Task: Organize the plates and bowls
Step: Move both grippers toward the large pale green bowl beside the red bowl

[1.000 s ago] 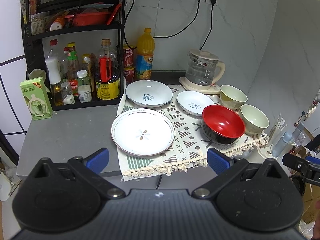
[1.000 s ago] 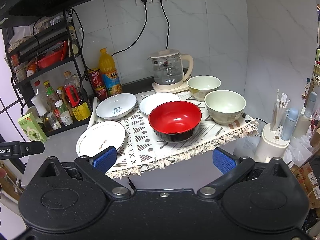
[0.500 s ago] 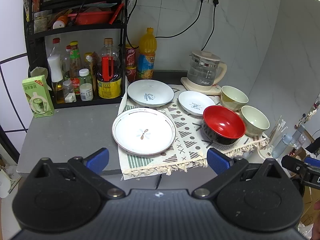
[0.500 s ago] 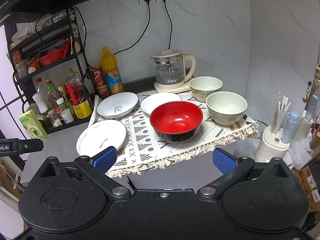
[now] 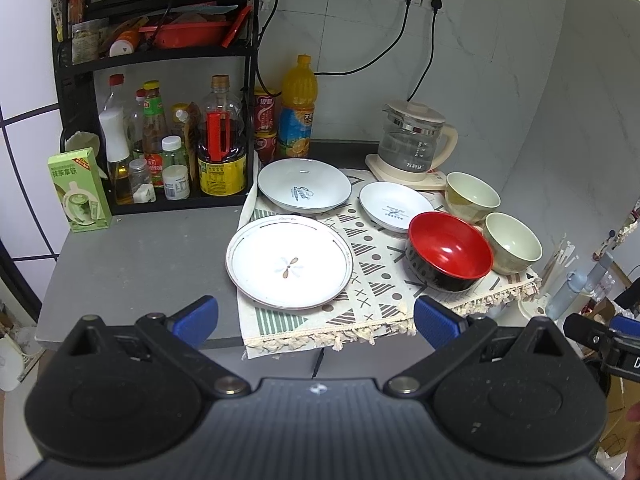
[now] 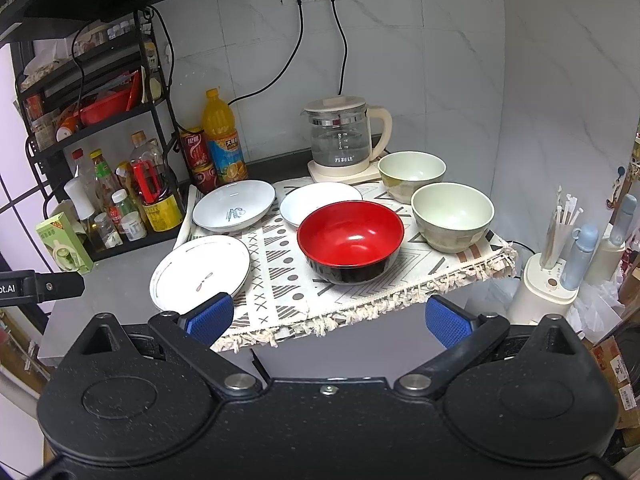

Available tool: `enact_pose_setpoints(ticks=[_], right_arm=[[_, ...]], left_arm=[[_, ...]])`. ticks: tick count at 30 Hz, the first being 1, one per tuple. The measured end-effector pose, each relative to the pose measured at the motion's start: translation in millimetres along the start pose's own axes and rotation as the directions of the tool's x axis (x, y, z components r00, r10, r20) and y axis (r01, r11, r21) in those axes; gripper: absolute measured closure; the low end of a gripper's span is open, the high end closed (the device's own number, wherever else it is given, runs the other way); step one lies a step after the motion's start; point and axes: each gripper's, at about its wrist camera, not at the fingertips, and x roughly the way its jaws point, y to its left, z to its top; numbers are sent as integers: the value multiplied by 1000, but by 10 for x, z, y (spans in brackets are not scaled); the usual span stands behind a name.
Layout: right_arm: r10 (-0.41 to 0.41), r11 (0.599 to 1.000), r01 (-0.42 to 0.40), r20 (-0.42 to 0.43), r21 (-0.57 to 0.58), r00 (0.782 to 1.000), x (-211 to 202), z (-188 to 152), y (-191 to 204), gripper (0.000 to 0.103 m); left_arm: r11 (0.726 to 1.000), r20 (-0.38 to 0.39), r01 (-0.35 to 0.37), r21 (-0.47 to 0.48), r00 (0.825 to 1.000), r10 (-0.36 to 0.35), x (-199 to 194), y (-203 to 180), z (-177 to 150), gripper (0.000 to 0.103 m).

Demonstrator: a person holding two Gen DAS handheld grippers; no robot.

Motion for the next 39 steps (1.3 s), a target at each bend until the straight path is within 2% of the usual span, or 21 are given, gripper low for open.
enact_pose_setpoints(ticks=[19,22,29,31,39], right_arm=[[3,1000,-3,-6,-10,1000,127,68,-124,0],[7,1000,-7,-14,17,1000,174,122,-191,0],[-11,1000,11,-12,12,1000,336,236,-323,0],[-24,1000,25,-33,16,999,420,272,-358,0],[3,1000,-2,-97,11,995,742,435,-521,0]], left_arm=[[1000,-10,-8,-14,1000,7,117,-116,72,0],[1000,-11,-12,-10,1000,11,165,-160,114,0],[1000,-23,-11,-3,1000,11,410,-258,252,0],[1000,-37,-10,-2,999,10,491,-297,296,0],[1000,-87,-15,4,996,15,875,-465,488,0]])
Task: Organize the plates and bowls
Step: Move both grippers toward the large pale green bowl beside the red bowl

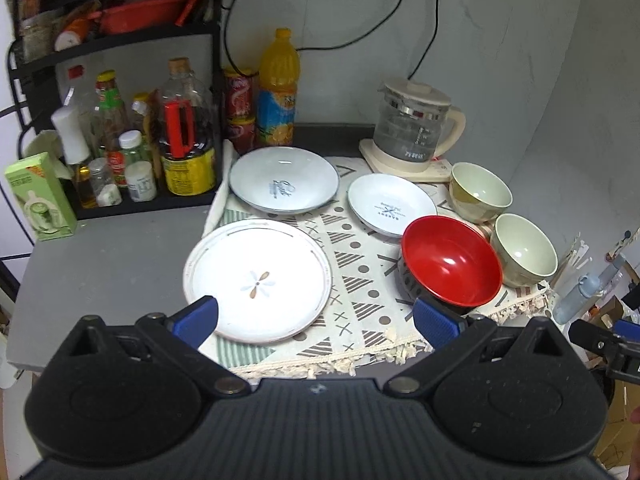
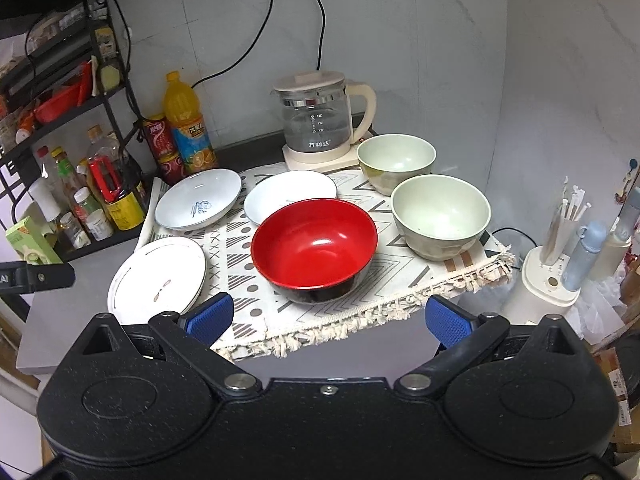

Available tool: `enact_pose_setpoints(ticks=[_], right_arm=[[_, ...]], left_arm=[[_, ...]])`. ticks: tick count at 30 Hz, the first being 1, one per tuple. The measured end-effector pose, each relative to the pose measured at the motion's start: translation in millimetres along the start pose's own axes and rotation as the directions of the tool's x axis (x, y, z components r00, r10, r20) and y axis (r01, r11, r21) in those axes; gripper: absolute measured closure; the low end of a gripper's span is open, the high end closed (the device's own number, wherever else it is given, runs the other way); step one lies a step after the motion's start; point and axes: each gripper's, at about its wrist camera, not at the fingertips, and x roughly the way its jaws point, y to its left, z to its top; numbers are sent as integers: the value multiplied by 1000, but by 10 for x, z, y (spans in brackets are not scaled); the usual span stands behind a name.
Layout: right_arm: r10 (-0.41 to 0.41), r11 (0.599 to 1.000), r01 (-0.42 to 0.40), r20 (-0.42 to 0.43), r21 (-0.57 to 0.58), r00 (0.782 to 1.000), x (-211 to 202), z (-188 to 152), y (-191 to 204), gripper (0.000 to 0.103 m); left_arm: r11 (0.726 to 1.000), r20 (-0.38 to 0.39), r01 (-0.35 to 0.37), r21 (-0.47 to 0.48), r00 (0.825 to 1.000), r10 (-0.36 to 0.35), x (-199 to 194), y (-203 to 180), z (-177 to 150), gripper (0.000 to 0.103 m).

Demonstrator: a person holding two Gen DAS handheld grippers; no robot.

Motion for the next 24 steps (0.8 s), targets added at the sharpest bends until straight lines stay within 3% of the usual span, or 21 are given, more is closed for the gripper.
enact_pose_setpoints(ticks=[3,15,24], right_arm=[[22,1000,-23,-12,-2,1000,118,97,-54,0],[-31,999,33,-92,18,995,716,458,-320,0],[-68,995,78,-142,62,987,1094,633,-520,0]], left_arm=[[1000,-16,-5,10,1000,5,157,-61,102,0],[1000,-97,-4,13,995,5,909,-269,540,0],[997,-161,52,50,986,-43,1437,-420,862,0]])
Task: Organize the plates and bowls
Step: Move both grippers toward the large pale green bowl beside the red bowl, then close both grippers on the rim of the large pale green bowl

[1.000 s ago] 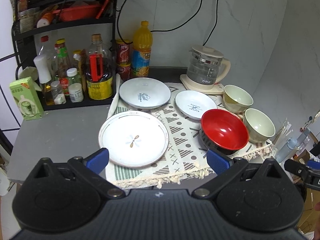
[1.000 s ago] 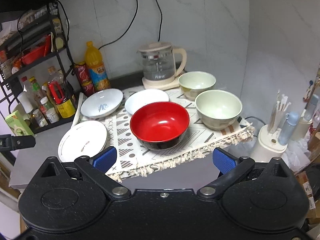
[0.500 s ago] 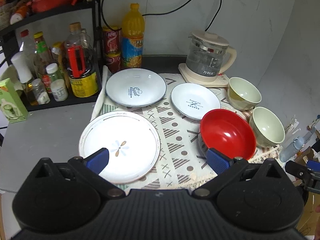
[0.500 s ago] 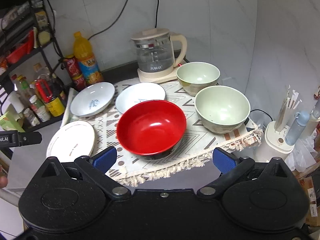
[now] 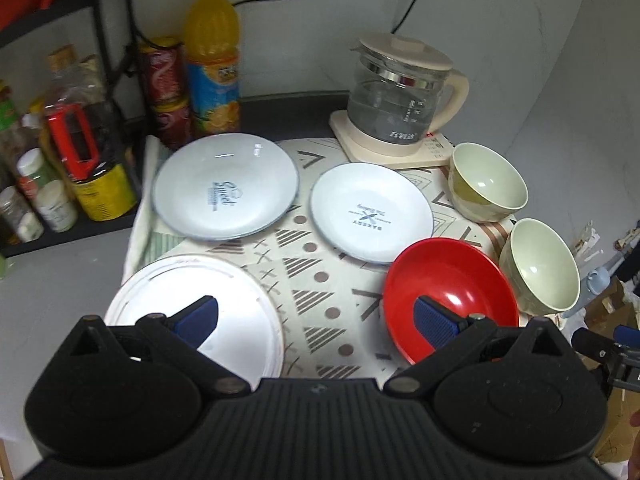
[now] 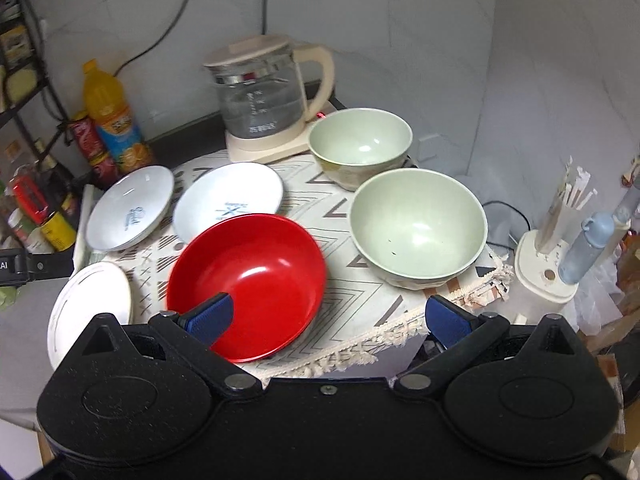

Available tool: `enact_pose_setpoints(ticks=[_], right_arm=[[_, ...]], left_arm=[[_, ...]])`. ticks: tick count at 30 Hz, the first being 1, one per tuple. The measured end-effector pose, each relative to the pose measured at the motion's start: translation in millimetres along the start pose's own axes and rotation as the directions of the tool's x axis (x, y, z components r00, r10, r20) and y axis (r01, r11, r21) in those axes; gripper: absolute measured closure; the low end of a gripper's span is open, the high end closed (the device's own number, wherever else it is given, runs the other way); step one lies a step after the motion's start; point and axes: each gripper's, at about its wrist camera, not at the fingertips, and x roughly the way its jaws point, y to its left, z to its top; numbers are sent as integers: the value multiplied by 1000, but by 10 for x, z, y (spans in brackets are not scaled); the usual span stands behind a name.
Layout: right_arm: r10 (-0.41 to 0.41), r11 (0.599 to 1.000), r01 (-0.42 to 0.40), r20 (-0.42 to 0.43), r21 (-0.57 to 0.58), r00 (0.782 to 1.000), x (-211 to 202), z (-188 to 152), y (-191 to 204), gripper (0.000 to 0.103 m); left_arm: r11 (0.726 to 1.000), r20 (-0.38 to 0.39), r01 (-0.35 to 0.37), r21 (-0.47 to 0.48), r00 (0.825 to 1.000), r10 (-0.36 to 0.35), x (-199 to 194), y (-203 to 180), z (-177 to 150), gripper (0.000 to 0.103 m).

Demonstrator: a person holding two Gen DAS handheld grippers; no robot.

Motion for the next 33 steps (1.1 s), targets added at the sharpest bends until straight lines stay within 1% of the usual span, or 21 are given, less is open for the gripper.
enact_pose_setpoints(ticks=[2,8,12,16,19,22,25,28,30,33], right_arm=[[-23,1000,23,-11,11,1000,56,37,-22,0],[-55,996,57,-31,62,998,218,161,-140,0],[-91,992,95,-44,89,995,329,226,-237,0],[-88,985,97,-68,143,994,410,254,-369,0],[-116,979,127,-73,160,991,448,267,-454,0],[-110,973,121,-69,194,992,471,291,-572,0],[-124,964,138,-76,226,989,517,326,-707,0],[-128,957,143,-75,251,989,566,378,-852,2],[-135,952,153,-84,264,987,603,420,-944,6],[-136,952,151,-76,265,988,636,475,-1073,6]], left_arm=[[1000,-15,-2,11,1000,2,95,-26,87,0],[998,-66,43,52,997,-40,361,-144,322,1],[996,-97,53,75,994,-46,542,-254,423,2],[991,-96,79,106,993,-69,626,-405,508,2],[989,-117,96,117,990,-82,720,-528,564,2],[986,-122,110,128,988,-95,770,-659,629,2],[982,-120,133,137,986,-116,808,-800,700,2],[977,-121,149,151,984,-131,869,-953,769,3],[974,-121,167,150,981,-150,906,-1054,810,3],[968,-124,185,169,978,-166,986,-1243,861,4]])
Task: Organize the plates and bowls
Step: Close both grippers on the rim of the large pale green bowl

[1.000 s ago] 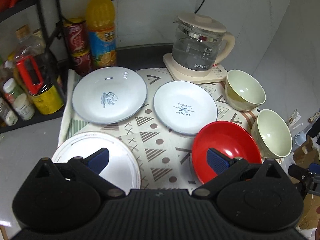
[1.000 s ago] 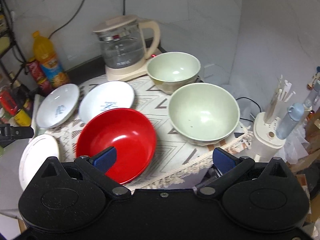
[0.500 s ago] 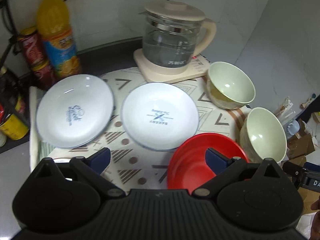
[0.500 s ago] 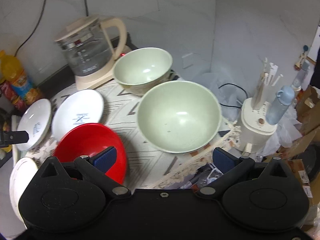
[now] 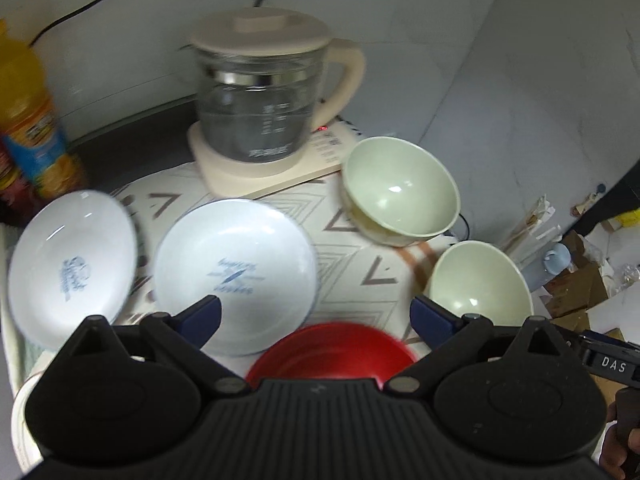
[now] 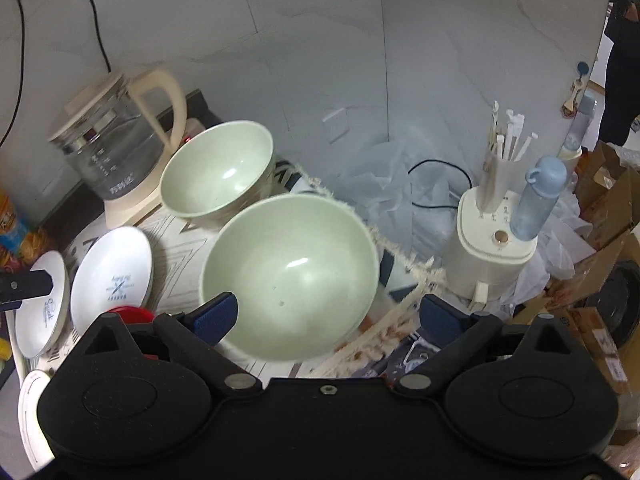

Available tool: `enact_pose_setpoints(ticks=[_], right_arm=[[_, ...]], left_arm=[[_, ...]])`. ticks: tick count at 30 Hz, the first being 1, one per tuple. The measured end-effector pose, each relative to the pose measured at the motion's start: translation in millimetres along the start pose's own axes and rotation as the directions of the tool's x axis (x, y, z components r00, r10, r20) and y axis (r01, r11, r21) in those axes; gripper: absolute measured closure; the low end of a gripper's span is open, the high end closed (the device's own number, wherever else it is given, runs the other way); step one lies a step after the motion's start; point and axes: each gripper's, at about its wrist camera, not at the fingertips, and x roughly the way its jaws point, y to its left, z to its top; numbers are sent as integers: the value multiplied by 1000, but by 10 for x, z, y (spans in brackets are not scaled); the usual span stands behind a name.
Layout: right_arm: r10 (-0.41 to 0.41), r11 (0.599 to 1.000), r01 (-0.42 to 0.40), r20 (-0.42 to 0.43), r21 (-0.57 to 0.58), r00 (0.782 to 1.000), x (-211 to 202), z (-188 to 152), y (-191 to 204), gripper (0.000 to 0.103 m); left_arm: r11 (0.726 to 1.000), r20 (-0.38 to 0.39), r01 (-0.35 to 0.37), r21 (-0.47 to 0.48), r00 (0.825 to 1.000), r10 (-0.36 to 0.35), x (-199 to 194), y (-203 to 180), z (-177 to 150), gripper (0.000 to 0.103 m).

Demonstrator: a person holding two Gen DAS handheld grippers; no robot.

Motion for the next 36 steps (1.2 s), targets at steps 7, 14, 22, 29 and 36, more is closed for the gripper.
enact_pose_setpoints(ticks=[7,14,22,29,36], right_arm=[[-4,999,5,-29,41,1000,151,96,-220,18],[23,998,-20,-44,65,999,257,130,-348,30],[32,997,-26,-78,72,996,420,101,-426,39],[50,997,-39,-157,70,986,681,63,-399,53],[63,996,-46,-214,82,975,839,15,-393,67]], left_arm=[[998,-21,49,48,999,-48,243,-362,134,10],[993,-68,102,65,993,-97,527,-580,197,27],[988,-138,143,64,981,-133,895,-750,201,41],[987,-220,147,72,967,-128,1200,-890,144,61],[989,-289,139,56,950,-117,1412,-935,69,80]])
